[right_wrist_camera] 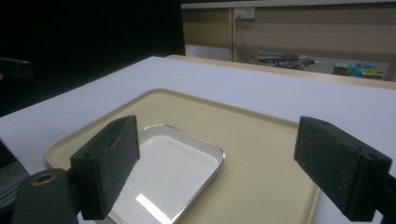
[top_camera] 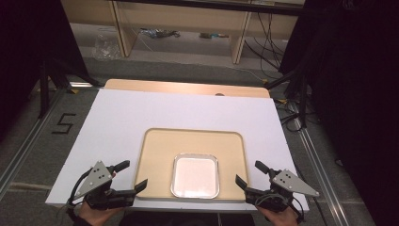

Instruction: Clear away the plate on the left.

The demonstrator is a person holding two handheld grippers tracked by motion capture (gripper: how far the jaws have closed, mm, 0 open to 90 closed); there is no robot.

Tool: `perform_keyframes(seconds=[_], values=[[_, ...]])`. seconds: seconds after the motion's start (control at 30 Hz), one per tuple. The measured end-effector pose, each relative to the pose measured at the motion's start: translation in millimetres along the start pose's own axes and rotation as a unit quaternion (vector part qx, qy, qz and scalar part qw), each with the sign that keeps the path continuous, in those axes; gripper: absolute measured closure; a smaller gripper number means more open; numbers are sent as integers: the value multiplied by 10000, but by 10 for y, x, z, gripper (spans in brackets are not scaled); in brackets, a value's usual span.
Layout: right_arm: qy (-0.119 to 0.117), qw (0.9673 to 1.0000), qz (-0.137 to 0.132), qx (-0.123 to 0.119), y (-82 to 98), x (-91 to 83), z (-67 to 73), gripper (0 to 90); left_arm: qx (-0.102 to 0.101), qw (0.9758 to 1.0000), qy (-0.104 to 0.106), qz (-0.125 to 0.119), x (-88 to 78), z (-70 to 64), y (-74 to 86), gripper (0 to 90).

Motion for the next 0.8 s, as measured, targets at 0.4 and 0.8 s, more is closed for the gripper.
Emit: perform_keyframes(seconds=[0.4, 0.8], values=[[1, 10000, -7, 2, -2, 0, 3, 151, 12, 9999, 35, -125, -61, -76, 18, 155], [5, 10000, -2, 30, -2, 4, 6, 151, -31, 9999, -14, -107, -56, -56, 22, 155]])
Point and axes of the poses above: each handheld gripper's, and its own axes: x roughly forward along the jaws, y roughly out of its underside, z roughly to its left, the point moved 6 cm from there along x, roughly forward along the jaws, and after that the axes turned 14 degrees about -x, right-handed, at the moved point
